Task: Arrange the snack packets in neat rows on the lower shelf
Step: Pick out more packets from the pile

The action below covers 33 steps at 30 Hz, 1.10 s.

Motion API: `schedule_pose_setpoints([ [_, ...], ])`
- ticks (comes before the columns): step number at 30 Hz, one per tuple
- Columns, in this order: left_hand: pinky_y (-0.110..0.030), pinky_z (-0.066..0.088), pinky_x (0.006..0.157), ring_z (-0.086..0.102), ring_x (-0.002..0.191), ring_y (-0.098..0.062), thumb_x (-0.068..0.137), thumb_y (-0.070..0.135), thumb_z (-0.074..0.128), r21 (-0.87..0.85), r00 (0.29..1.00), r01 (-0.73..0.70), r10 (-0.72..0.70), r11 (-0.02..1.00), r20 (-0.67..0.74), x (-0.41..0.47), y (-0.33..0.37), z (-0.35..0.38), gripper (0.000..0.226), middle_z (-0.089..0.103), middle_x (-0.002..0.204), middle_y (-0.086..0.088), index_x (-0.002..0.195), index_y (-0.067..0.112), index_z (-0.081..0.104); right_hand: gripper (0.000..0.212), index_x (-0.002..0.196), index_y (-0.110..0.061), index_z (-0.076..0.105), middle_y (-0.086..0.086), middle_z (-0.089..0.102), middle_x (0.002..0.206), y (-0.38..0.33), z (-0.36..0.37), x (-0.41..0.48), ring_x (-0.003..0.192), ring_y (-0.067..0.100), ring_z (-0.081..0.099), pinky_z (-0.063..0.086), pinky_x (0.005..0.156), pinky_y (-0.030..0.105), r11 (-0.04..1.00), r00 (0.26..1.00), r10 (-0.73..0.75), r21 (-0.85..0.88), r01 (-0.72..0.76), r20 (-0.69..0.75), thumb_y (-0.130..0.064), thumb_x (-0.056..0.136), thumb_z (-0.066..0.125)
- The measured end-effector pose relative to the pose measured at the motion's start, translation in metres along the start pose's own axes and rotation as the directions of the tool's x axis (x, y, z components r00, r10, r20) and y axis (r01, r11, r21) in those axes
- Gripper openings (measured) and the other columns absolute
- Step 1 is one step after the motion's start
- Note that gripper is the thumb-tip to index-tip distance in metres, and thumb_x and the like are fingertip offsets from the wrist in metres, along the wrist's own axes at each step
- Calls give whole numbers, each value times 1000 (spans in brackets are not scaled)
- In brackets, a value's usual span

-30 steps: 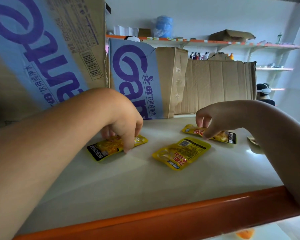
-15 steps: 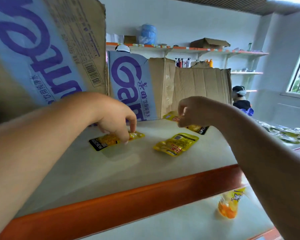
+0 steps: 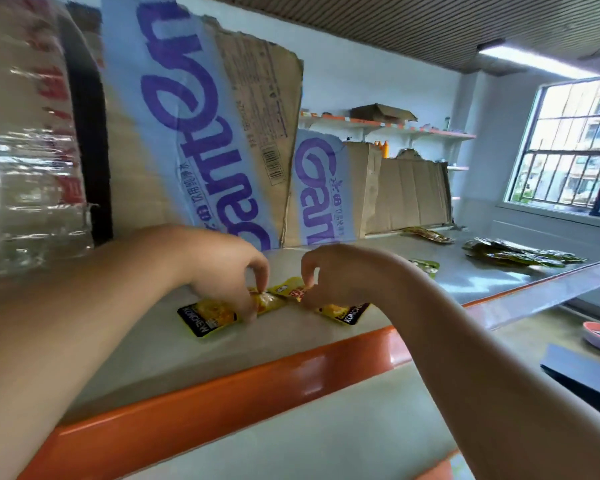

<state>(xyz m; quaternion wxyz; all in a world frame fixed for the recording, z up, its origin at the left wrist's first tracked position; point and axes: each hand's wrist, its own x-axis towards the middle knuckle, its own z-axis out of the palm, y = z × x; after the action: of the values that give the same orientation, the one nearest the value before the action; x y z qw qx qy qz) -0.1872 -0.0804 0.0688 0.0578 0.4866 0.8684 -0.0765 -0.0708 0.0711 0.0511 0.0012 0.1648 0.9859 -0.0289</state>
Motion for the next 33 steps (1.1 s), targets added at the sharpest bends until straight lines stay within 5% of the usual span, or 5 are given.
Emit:
schedule_pose_setpoints([
  [7, -30, 54, 84, 61, 88, -8, 77, 52, 83, -100, 995, -49, 40, 994, -97, -77, -89, 35, 44, 67, 106, 11, 115, 41, 63, 26, 99, -36, 62, -10, 64, 102, -103, 15, 3, 83, 10, 61, 45, 64, 27, 996, 999, 32, 86, -29, -37, -52, 81, 73],
  [12, -38, 58, 84, 66, 85, -10, 68, 45, 89, -299, 981, -3, -55, 954, -184, -121, -159, 62, 36, 70, 94, 12, 98, 37, 71, 28, 102, -36, 60, -10, 62, 105, -182, 20, 11, 87, 10, 59, 48, 71, 29, 995, 998, -47, 83, 50, -35, -51, 82, 72],
  [17, -32, 57, 82, 67, 90, -9, 74, 35, 88, -436, 956, 58, -175, 898, -234, -165, -201, 96, 36, 70, 98, 13, 106, 33, 72, 27, 104, -31, 60, -7, 61, 102, -247, 26, 12, 88, 11, 58, 47, 70, 30, 986, 989, -138, 84, 142, -47, -46, 84, 71],
  [27, -29, 56, 72, 66, 83, -3, 77, 36, 85, -691, 797, 151, -501, 707, -338, -245, -229, 196, 37, 66, 104, 19, 109, 42, 66, 25, 95, -20, 60, -1, 61, 89, -321, 50, -20, 77, 14, 57, 41, 61, 27, 940, 933, -334, 22, 340, -136, -36, 81, 73],
  [33, -20, 40, 68, 59, 84, -7, 82, 44, 78, -703, 711, 186, -588, 686, -386, -258, -251, 267, 49, 55, 117, 10, 127, 41, 58, 27, 93, -23, 52, -2, 54, 85, -368, 91, -23, 74, 14, 50, 37, 57, 29, 943, 936, -329, 7, 333, -128, -38, 79, 70],
])
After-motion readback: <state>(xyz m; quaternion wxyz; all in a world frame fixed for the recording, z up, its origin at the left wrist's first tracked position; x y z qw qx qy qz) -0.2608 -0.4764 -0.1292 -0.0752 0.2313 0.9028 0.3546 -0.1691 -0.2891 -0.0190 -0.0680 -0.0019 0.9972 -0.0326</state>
